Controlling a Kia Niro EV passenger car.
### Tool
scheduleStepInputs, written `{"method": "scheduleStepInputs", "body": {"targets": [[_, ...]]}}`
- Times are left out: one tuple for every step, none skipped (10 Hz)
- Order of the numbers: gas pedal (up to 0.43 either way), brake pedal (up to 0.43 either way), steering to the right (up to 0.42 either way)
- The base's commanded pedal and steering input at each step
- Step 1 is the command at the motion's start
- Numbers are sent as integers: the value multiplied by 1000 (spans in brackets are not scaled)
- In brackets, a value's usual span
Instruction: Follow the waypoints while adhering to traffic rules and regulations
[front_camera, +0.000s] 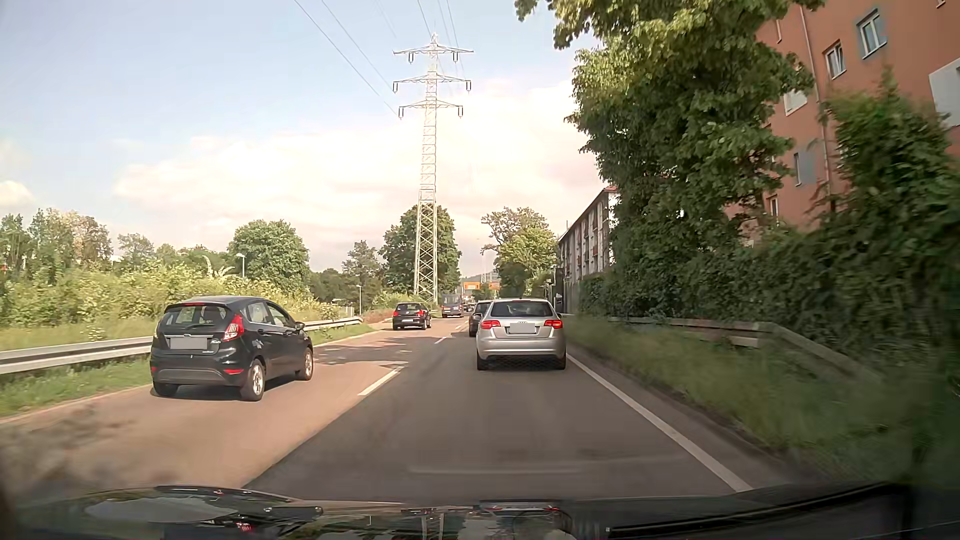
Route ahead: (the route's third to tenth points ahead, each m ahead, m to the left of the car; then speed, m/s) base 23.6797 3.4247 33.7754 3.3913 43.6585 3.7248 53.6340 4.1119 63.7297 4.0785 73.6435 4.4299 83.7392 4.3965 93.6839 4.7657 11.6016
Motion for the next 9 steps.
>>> {"method": "scheduleStepInputs", "body": {"targets": [[59,0,0],[59,0,0],[59,0,-2],[47,0,-2],[20,0,-1],[0,0,-2],[0,0,-2],[0,0,-2],[0,0,-2]]}}
